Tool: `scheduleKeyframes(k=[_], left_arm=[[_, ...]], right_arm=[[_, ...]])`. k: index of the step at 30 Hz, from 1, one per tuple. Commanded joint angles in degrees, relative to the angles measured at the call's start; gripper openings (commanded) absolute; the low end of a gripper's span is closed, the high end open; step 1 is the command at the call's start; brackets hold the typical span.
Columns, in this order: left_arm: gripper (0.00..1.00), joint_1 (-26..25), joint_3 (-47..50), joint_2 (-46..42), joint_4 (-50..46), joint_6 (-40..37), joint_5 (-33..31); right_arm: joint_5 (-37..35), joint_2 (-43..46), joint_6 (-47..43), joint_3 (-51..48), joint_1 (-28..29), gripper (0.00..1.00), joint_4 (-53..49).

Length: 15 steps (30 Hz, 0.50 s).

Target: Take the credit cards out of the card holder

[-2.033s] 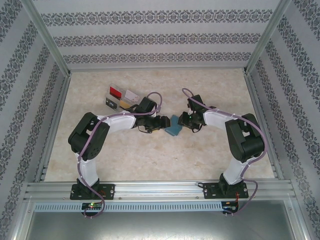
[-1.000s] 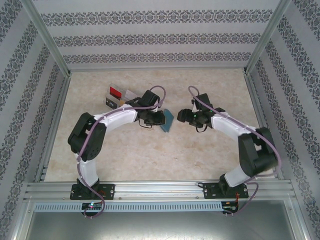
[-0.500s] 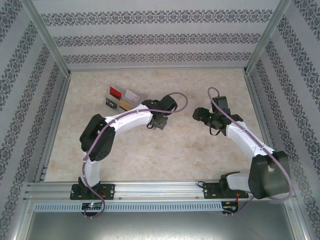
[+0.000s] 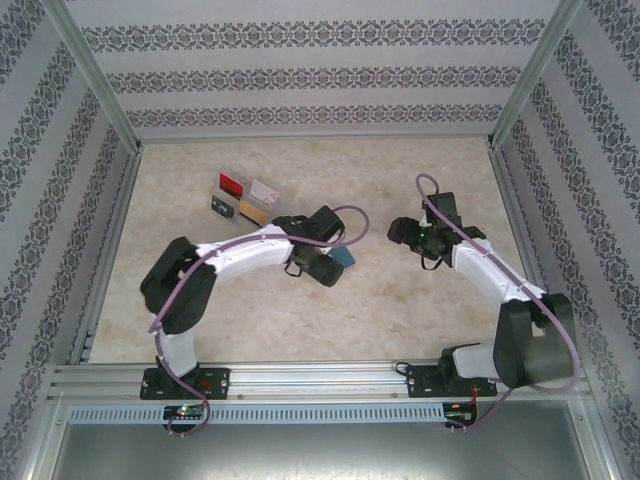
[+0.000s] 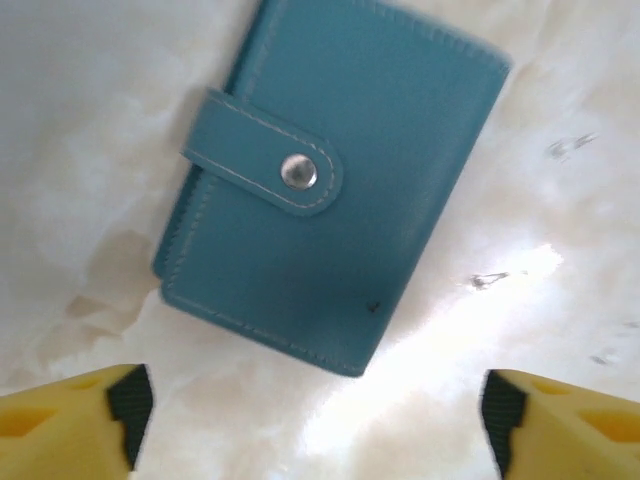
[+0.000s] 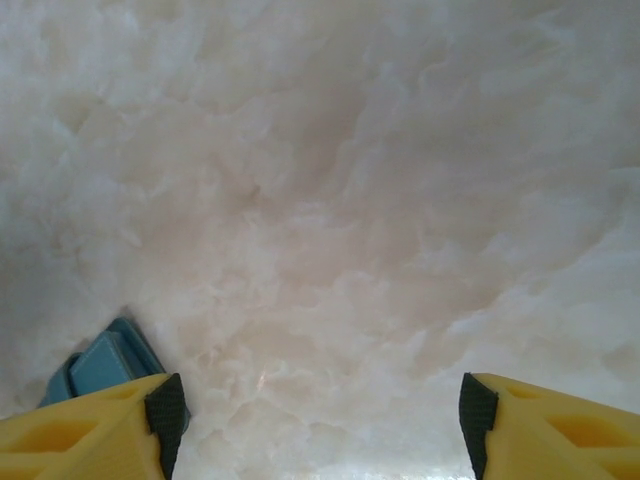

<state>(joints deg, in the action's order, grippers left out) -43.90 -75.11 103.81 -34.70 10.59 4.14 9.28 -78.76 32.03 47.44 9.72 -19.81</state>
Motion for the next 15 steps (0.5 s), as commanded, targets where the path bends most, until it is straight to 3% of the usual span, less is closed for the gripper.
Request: scheduleKeyframes(k=[1, 7, 15], left_arm=[[0.94, 5.0, 3.7, -7.5, 7.3, 5.8, 5.3], [0.99, 12.4, 10.7, -13.9, 10.6, 13.3, 5.6], [0.99, 15.0, 13.6, -15.4, 10.6, 17.1, 1.9]], right_arm=[[0.3, -5.6, -3.1, 5.0, 5.0, 0.73, -1.2], [-3.5, -19.0, -4.9, 15.9, 14.4, 0.69, -5.1], [-10.2, -32.6, -7.1, 29.4, 19.4, 0.64, -13.0]])
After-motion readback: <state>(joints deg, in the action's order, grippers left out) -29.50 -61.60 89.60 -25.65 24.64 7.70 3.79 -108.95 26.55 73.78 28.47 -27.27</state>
